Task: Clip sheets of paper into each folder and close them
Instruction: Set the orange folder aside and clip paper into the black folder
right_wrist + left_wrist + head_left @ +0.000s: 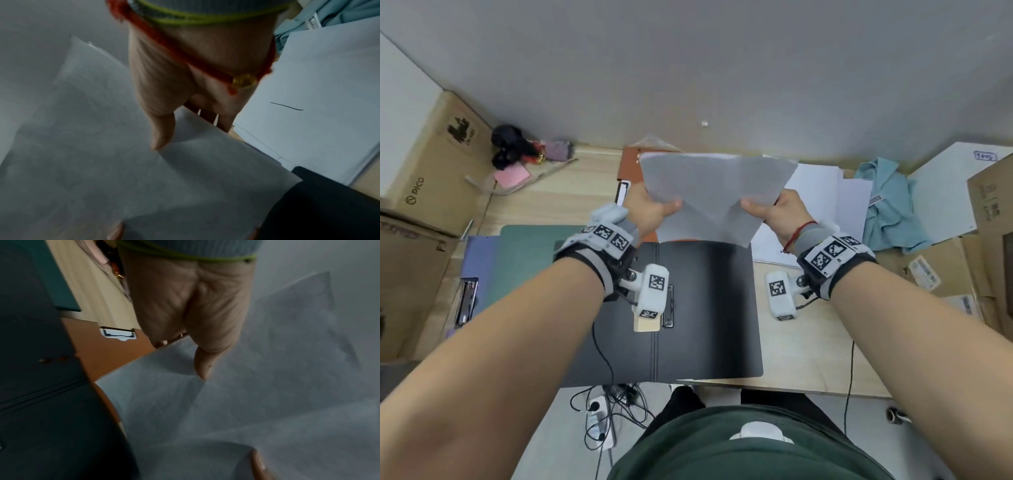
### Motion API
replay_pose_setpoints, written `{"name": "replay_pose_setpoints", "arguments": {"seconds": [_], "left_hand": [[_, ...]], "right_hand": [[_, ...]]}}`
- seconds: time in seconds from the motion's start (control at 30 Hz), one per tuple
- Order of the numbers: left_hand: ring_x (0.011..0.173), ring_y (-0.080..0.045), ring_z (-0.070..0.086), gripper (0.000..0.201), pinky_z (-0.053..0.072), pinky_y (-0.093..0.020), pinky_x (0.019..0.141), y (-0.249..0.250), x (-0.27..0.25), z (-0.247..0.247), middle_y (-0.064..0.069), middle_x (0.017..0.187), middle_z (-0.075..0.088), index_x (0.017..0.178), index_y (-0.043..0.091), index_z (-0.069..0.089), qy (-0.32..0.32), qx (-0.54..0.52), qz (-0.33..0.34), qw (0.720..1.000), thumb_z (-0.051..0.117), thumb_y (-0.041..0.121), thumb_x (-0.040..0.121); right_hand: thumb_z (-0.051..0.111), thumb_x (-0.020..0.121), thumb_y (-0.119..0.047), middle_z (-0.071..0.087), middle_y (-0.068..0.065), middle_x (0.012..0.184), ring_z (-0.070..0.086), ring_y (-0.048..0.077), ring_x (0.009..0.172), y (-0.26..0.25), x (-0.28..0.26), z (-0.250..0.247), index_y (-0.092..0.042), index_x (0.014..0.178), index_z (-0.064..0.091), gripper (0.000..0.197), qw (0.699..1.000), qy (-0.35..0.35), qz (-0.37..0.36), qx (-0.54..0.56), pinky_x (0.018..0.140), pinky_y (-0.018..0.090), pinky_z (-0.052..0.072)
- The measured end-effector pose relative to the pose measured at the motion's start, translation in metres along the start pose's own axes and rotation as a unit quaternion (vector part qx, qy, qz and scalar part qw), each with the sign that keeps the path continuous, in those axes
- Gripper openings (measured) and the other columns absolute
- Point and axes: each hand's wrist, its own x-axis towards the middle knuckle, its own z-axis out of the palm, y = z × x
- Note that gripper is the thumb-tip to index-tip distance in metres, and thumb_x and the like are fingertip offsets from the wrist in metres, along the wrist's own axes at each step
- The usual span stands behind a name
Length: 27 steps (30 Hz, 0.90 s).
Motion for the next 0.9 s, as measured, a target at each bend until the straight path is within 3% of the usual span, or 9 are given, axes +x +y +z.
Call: {"name": "replay_pose_setpoints", "arguments": {"seconds": [0.03, 0.1, 0.17, 0.3, 0.47, 0.63, 0.7, 0.8, 0.9], "left_hand": [[0.098, -0.017, 0.061, 0.045, 0.05, -0.006, 0.065, -0.009, -0.003, 0.002, -0.018, 0.117, 0.067, 0.118, -0.002, 0.065, 0.0, 0.019, -0.021, 1.0, 0.081, 0.011, 0.077], [0.102, -0.021, 0.063, 0.064, 0.051, -0.019, 0.08, -0.025, -0.004, 0.005, -0.017, 0.119, 0.067, 0.118, -0.003, 0.064, 0.001, 0.062, -0.054, 0.997, 0.085, 0.032, 0.069], [0.107, -0.024, 0.064, 0.058, 0.049, -0.032, 0.092, -0.037, -0.002, 0.006, -0.013, 0.12, 0.067, 0.12, 0.0, 0.062, -0.002, 0.089, -0.067, 0.994, 0.085, 0.026, 0.073], [0.107, -0.022, 0.063, 0.047, 0.046, -0.028, 0.091, -0.044, 0.001, 0.009, -0.008, 0.117, 0.067, 0.124, 0.003, 0.06, -0.011, 0.1, -0.053, 0.993, 0.077, 0.012, 0.082], [0.112, -0.028, 0.062, 0.039, 0.046, -0.031, 0.095, -0.05, 0.001, 0.011, -0.013, 0.123, 0.066, 0.126, 0.003, 0.058, -0.045, 0.134, -0.067, 0.988, 0.068, 0.009, 0.089], [0.106, -0.033, 0.065, 0.039, 0.051, -0.044, 0.096, -0.059, 0.007, 0.015, -0.015, 0.118, 0.068, 0.12, 0.001, 0.063, -0.045, 0.19, -0.105, 0.975, 0.063, 0.029, 0.094], [0.107, -0.036, 0.064, 0.037, 0.05, -0.046, 0.096, -0.055, 0.006, 0.018, -0.017, 0.119, 0.067, 0.121, -0.001, 0.061, -0.048, 0.197, -0.102, 0.974, 0.057, 0.026, 0.097], [0.108, -0.035, 0.063, 0.034, 0.049, -0.042, 0.096, -0.058, 0.003, 0.018, -0.015, 0.12, 0.066, 0.123, 0.0, 0.059, -0.051, 0.197, -0.126, 0.971, 0.052, 0.023, 0.1], [0.105, -0.033, 0.063, 0.036, 0.048, -0.038, 0.092, -0.075, -0.001, 0.013, -0.014, 0.118, 0.067, 0.122, 0.0, 0.061, -0.061, 0.19, -0.134, 0.971, 0.055, 0.028, 0.099]], "right_hand": [[0.077, 0.079, -0.001, 0.073, 0.003, 0.099, 0.07, 0.016, 0.09, 0.004, -0.003, 0.0, -0.014, 0.096, 0.072, 0.022, 1.0, -0.006, 0.012, -0.008, 0.085, 0.032, 0.055], [0.081, 0.074, -0.002, 0.074, 0.001, 0.099, 0.071, 0.013, 0.09, 0.015, -0.006, -0.002, -0.019, 0.095, 0.072, 0.028, 0.999, -0.015, 0.039, -0.032, 0.085, 0.033, 0.055], [0.085, 0.07, -0.008, 0.074, 0.0, 0.103, 0.07, 0.014, 0.094, 0.025, -0.007, -0.002, -0.023, 0.096, 0.071, 0.034, 0.996, -0.014, 0.06, -0.06, 0.091, 0.038, 0.054], [0.088, 0.058, -0.026, 0.072, 0.003, 0.114, 0.068, 0.021, 0.107, 0.034, -0.005, -0.001, -0.025, 0.107, 0.069, 0.052, 0.994, -0.016, 0.065, -0.082, 0.097, 0.045, 0.052], [0.079, 0.079, -0.018, 0.067, 0.005, 0.122, 0.063, 0.023, 0.113, 0.043, -0.002, -0.001, -0.012, 0.127, 0.06, 0.053, 0.983, -0.027, 0.069, -0.166, 0.102, 0.044, 0.048], [0.069, 0.089, -0.02, 0.068, 0.006, 0.11, 0.065, 0.024, 0.098, 0.042, 0.003, 0.001, -0.006, 0.119, 0.064, 0.033, 0.975, -0.01, 0.086, -0.205, 0.084, 0.03, 0.049], [0.068, 0.09, -0.028, 0.071, 0.009, 0.102, 0.068, 0.027, 0.09, 0.042, 0.004, 0.003, -0.006, 0.109, 0.066, 0.029, 0.973, -0.021, 0.086, -0.212, 0.079, 0.035, 0.054], [0.073, 0.084, -0.036, 0.063, -0.003, 0.08, 0.059, 0.015, 0.07, 0.048, -0.002, 0.011, -0.011, 0.101, 0.063, 0.033, 0.971, -0.031, 0.127, -0.198, 0.063, 0.027, 0.048], [0.085, 0.067, -0.038, 0.073, -0.001, 0.097, 0.069, 0.019, 0.092, 0.064, -0.009, 0.017, -0.013, 0.106, 0.067, 0.05, 0.976, -0.031, 0.172, -0.129, 0.088, 0.037, 0.056]]}}
